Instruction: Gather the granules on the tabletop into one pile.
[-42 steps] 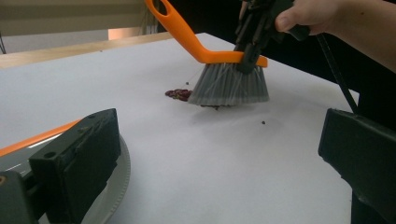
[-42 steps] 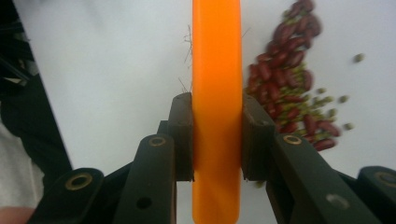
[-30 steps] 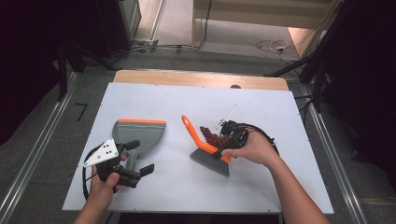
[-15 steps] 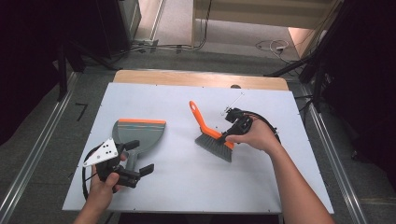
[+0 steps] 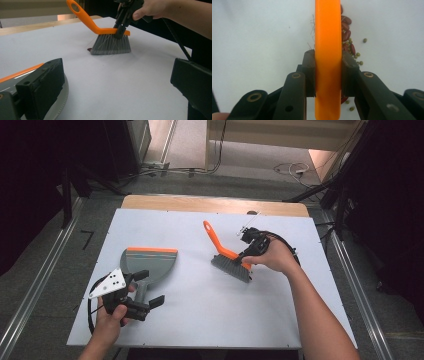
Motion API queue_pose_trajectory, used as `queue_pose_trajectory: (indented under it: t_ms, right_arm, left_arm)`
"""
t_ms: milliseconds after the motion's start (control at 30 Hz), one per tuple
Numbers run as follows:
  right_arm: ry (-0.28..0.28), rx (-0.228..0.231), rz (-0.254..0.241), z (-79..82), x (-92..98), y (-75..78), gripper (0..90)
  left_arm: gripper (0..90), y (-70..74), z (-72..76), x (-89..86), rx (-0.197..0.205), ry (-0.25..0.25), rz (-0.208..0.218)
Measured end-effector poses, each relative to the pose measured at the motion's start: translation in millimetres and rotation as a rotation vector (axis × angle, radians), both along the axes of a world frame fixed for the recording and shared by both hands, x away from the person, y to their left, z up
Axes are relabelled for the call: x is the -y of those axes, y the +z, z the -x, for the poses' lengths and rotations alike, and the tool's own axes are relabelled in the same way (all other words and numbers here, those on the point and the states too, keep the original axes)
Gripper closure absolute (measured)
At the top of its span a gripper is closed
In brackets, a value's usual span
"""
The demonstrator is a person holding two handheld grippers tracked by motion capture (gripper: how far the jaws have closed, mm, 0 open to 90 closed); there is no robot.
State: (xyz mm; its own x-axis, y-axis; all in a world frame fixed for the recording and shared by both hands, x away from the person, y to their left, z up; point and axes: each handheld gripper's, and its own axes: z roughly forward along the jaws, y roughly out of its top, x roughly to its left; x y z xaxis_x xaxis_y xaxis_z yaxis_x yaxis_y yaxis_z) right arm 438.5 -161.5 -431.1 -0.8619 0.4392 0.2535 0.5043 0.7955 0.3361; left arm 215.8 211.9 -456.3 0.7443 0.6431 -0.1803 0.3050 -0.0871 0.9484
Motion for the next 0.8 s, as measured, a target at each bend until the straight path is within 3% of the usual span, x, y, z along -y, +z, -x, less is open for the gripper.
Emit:
queue_pose_trajectory:
  t_ms: [33,233,433,567,633,800]
  right_arm:
    - [-0.017,0.009,-0.002,0.4,-1.0,0.7,68.5]
    - [-0.002,0.037,0.009,-1.1,0.2,2.7,68.5]
    - [-0.02,0.034,-0.045,4.7,6.3,14.7,68.5]
    - [-0.139,0.082,-0.057,15.8,21.9,31.2,68.4]
    - [-0.227,0.078,-0.049,21.2,33.6,35.8,68.4]
    - [-0.427,0.138,0.01,32.5,61.0,33.3,68.5]
  left_arm:
    - [0.0,0.0,0.1,0.1,-0.002,0.0,-0.001]
    - [0.0,-0.1,0.0,0.1,-0.001,0.0,-0.003]
    - [0.0,-0.1,0.1,0.0,-0.001,0.001,-0.004]
    - [0.0,-0.1,0.3,-0.3,0.0,0.001,-0.004]
    - [0.0,-0.1,0.4,0.0,-0.001,0.001,-0.002]
    - [0.0,-0.1,0.3,2.3,-0.001,-0.003,-0.007]
